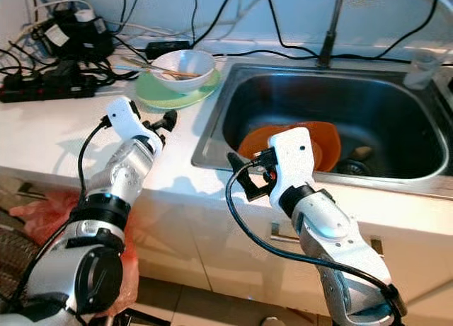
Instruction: Kitchen organization
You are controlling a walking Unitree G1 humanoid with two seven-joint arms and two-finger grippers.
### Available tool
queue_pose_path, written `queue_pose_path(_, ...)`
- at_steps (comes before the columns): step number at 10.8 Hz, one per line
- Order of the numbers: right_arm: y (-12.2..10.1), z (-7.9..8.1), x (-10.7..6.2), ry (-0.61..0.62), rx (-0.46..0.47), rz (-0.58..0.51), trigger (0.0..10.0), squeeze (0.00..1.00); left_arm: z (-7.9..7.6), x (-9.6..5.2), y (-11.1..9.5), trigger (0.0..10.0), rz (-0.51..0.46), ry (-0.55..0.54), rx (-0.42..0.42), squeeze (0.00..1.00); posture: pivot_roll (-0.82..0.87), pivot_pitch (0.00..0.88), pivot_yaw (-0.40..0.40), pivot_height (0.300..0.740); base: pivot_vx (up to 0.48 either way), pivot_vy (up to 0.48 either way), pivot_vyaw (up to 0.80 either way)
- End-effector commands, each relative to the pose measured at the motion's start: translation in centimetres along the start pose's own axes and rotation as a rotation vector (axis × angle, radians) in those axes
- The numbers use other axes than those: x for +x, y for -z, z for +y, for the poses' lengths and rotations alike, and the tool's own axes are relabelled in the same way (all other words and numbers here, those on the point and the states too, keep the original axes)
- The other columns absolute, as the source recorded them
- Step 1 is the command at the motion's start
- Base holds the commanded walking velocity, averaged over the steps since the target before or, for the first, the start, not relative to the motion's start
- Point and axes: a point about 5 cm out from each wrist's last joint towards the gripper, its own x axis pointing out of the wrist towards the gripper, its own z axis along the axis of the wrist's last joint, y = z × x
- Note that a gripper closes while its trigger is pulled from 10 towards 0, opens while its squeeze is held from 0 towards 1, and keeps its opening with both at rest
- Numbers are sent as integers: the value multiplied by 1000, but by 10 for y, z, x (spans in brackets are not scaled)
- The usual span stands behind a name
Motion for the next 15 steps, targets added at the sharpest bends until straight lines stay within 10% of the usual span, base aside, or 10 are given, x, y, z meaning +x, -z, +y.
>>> queue_pose_path(1, -6, 3, 0, -16, -1, -17, 10000, 0, 0, 2, -9, 10000, -23, -5, -13, 0, -192, 0, 76, 740, 0, 0, 0)
queue_pose_path(5, -2, -16, -29, 85, -2, 22, 10000, 0, 0, 6, -5, 10000, -11, -19, -91, 0, -290, 0, 95, 740, 0, 0, 0)
queue_pose_path(15, -6, -3, -68, 100, 9, 75, 10000, 0, -5, 12, -3, 10000, -7, -44, -201, 0, -436, 67, 92, 740, 0, 0, 0)
